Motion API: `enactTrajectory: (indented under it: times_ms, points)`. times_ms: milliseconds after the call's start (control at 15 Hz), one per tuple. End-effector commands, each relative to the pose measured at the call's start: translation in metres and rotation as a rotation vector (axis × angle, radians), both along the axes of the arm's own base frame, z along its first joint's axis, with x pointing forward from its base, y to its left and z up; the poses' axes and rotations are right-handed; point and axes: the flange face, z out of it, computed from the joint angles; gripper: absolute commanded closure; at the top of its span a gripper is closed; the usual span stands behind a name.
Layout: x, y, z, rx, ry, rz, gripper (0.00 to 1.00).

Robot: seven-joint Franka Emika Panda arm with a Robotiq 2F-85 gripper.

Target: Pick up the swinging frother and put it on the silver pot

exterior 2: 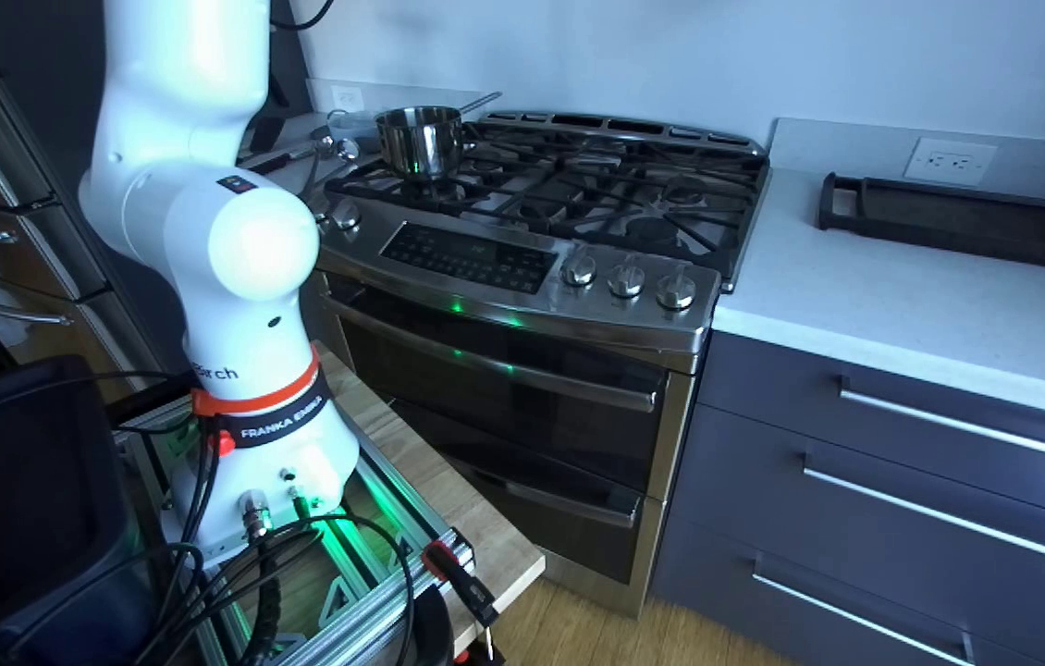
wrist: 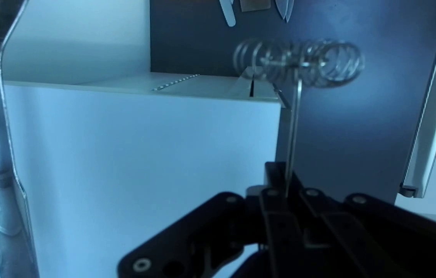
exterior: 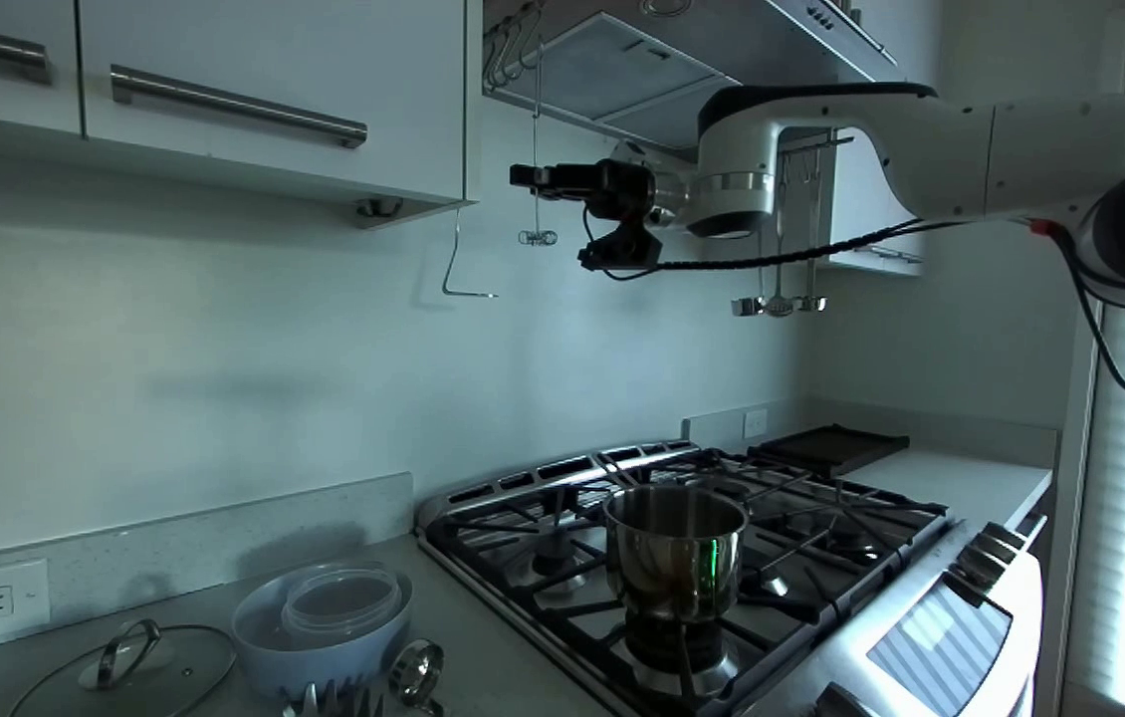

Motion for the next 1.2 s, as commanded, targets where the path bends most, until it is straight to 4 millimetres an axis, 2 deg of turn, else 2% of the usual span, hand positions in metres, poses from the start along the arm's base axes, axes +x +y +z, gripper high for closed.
enactTrajectory:
  times_ms: [0,667,1133]
  points:
    - [-0.003,-0.007,0.003,-0.005,-0.017,0.017,0.99]
    - [0.002,-0.033,-0.004,-0.053,-0.018,0.041,0.99]
    - [-0.007,-0.041,-0.020,-0.123,0.002,0.054,0.99]
